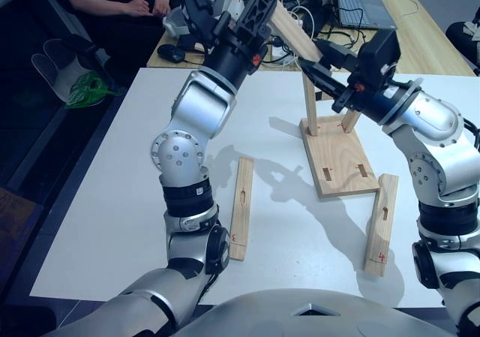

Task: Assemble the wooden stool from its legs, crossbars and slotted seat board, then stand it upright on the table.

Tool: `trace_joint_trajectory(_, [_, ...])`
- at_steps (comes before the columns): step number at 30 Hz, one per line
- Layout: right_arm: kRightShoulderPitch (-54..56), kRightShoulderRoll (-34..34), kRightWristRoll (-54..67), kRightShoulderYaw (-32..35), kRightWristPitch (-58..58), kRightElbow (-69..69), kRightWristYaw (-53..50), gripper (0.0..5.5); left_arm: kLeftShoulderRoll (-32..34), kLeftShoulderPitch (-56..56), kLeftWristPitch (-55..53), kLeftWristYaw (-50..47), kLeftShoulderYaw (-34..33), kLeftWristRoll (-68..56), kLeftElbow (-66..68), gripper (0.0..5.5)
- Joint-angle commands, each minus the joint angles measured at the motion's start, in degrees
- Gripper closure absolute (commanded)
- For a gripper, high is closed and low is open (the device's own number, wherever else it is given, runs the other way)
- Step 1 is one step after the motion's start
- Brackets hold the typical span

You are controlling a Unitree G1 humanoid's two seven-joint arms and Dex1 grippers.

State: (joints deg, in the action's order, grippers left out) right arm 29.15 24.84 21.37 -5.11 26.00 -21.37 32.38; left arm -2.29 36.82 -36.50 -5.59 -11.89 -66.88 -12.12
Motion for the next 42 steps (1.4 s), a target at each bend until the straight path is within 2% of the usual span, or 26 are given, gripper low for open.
trace_joint_trajectory(1, [0.6,-0.7,-2.1,-0.6,-2.1,0.6,-0.4,4.22,0.8,-1.2,0.2,-0.7,-0.3,2.0,1.1,5.06])
trace_joint_trajectory(2, [0.6,-0.3,-3.0,-0.9,-2.8,1.2,-0.1,3.85,0.9,-1.2,0.3,-0.9,-0.5,2.1,0.9,5.07])
trace_joint_trajectory(8, [-1.8,3.5,-4.7,-2.4,-0.6,1.5,3.6,3.01,2.8,0.4,0.5,-3.1,-1.4,4.7,-0.3,5.07])
trace_joint_trajectory(13, [-7.5,10.5,-0.6,-2.9,5.6,-3.0,11.4,2.86,8.7,0.9,4.0,-1.6,-0.3,16.5,0.8,5.07])
trace_joint_trajectory(17, [-11.1,11.7,5.0,-5.7,12.2,-6.5,15.9,3.51,12.2,-0.6,8.1,0.4,-1.8,23.7,3.0,5.07])
trace_joint_trajectory(21, [-8.3,9.7,3.3,-17.6,16.1,-1.8,21.1,4.14,10.8,-2.6,9.0,0.9,-1.7,26.3,3.1,5.07])
trace_joint_trajectory(25, [-1.9,1.7,-2.6,-26.6,13.7,9.3,21.6,4.81,9.5,-3.7,8.2,0.4,-1.2,27.1,1.8,5.07])
trace_joint_trajectory(28, [0.3,-4.6,-4.4,-28.8,12.0,16.2,20.9,5.38,8.6,-3.8,7.9,0.1,-1.1,27.4,1.1,5.07])
trace_joint_trajectory(31, [1.0,-9.2,-5.5,-29.3,11.6,21.8,20.0,5.50,7.7,-4.1,7.4,-0.3,-0.8,27.7,0.5,5.07])
trace_joint_trajectory(36, [2.1,-11.0,-12.8,-33.7,10.2,28.5,18.2,5.50,6.6,-4.1,6.7,-1.6,-0.7,27.9,-0.2,5.07])
trace_joint_trajectory(39, [2.5,-12.2,-15.9,-33.8,9.7,31.7,16.3,5.50,6.2,-4.0,6.8,-2.2,-1.0,28.2,-0.2,5.07])
trace_joint_trajectory(42, [3.8,-15.0,-19.8,-32.3,7.6,39.4,9.9,5.50,5.7,-4.2,6.8,-2.4,-1.1,28.4,-0.5,5.07])
